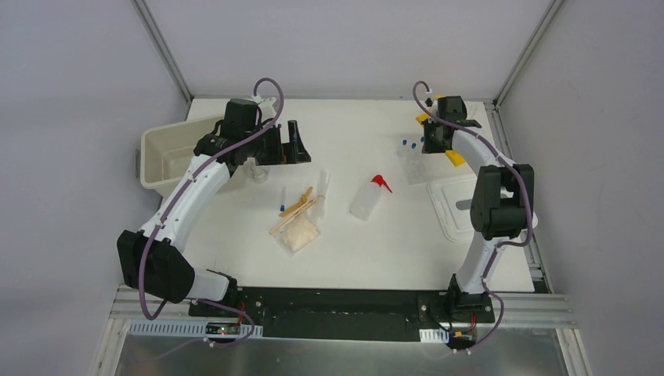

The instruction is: Organize the chemistry lab equipment

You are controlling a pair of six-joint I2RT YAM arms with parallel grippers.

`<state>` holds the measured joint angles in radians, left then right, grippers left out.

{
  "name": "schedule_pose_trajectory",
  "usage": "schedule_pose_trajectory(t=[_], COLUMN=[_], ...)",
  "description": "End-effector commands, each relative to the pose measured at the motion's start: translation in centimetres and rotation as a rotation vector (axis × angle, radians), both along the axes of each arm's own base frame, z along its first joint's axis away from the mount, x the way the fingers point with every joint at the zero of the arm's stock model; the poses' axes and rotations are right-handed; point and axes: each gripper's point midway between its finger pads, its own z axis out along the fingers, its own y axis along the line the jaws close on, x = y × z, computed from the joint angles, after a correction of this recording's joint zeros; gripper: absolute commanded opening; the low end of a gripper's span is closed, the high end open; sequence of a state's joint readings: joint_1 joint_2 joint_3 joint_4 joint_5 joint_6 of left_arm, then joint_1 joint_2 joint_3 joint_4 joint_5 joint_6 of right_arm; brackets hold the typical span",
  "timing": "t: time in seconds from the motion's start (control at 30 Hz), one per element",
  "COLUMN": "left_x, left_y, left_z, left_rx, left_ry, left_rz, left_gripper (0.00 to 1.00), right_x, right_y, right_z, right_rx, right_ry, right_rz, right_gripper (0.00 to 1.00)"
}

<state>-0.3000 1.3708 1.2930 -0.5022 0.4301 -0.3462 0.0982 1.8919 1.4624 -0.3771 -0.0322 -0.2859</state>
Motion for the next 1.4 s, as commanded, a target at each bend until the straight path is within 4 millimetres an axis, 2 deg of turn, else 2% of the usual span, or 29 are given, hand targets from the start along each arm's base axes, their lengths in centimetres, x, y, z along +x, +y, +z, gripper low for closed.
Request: schedule_pose_trajectory(t=[0.0, 0.07, 0.27, 0.47, 0.57, 0.7, 0.8, 0.93, 1.03, 1.37], left_x=[0.1, 0.2, 0.3, -1.2, -2.3, -4.1, -4.4, -3.3, -2.0, 1.2], left_y=[0.6, 0.6, 0.9, 2.0, 3.0, 4.0, 5.2, 6.7, 7.3, 6.7], left_z=[0.2, 0.0, -1.0, -3.4, -5.2, -8.3, -10.5, -12.2, -12.9, -16.4], left_rx=[0.033, 0.038, 0.071, 0.144, 0.204, 0.319, 0.426, 0.558, 0.625, 0.687], left_ry=[-0.037, -0.032, -0.014, 0.022, 0.049, 0.097, 0.117, 0.133, 0.143, 0.234], left_rz=[-0.001, -0.001, -0.005, -0.03, -0.034, -0.049, -0.048, -0.033, -0.023, -0.021], left_gripper=[0.99, 0.99, 0.99, 0.99, 0.83, 0.6, 0.49, 0.38, 0.34, 0.31], right_x=[0.4, 0.3, -0.1, 0.0, -0.1, -0.4, -0.9, -2.2, -3.6, -8.0], right_y=[0.1, 0.1, 0.4, 0.9, 1.1, 1.1, 1.3, 2.0, 2.7, 6.3], right_z=[0.6, 0.4, 0.5, 4.3, 6.6, 9.7, 11.8, 14.0, 15.0, 16.5], right_rx=[-0.021, -0.019, -0.003, 0.041, 0.063, 0.081, 0.103, 0.153, 0.194, 0.312], right_ry=[0.008, 0.016, 0.038, -0.027, -0.062, -0.113, -0.141, -0.161, -0.16, -0.099], right_rz=[0.009, 0.009, 0.004, -0.007, -0.018, -0.027, -0.033, -0.028, -0.012, 0.131], right_gripper=[0.02, 0.04, 0.23, 0.39, 0.5, 0.58, 0.62, 0.63, 0.63, 0.64])
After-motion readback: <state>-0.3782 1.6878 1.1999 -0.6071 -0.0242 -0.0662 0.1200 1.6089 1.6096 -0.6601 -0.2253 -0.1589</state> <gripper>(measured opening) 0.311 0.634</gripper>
